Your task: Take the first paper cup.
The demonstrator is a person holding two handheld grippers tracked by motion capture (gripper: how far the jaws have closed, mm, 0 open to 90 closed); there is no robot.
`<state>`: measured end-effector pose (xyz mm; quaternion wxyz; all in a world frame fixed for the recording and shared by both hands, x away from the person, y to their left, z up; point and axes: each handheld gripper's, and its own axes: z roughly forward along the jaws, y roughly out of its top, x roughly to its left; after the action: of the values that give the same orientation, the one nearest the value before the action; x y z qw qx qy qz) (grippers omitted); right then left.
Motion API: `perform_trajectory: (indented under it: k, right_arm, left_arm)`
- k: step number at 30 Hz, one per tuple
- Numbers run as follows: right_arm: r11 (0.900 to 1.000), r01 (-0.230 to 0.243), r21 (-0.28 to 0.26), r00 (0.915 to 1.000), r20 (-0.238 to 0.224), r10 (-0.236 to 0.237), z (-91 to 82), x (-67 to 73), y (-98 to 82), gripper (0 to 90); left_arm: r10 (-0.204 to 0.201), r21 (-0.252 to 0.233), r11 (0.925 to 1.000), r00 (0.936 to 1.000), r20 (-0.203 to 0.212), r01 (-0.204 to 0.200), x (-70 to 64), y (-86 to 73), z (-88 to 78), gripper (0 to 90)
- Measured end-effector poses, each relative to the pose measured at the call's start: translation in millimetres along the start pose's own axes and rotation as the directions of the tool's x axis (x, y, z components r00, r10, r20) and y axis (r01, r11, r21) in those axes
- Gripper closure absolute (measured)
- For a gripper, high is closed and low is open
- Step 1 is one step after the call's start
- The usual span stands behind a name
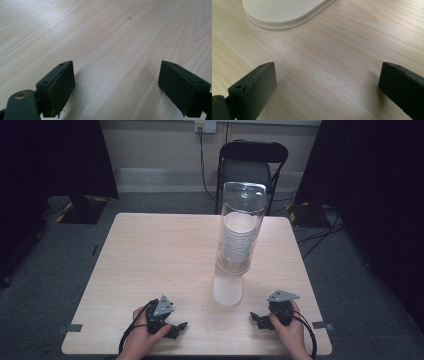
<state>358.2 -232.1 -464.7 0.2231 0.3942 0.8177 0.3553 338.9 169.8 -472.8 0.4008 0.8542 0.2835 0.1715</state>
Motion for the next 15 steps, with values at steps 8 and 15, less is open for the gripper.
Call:
perform_trajectory:
  k: [8, 15]
  right_arm:
    - [1.000, 0.000, 0.001, 1.0000, 0.001, 0.000, 0.6, 0.2, 0.5, 0.0]
    - [0.998, -0.023, -0.058, 0.9997, 0.002, 0.023, -0.1, 6.1, 6.4, 21.9]
  left_arm:
    - [0.000, 0.000, 1.0000, 1.0000, 0.000, 0.000, 0.0, 0.0, 0.0, 13.3]
    - [0.000, -0.001, 1.0000, 1.0000, -0.001, 0.000, 0.0, 0.1, 0.1, 13.3]
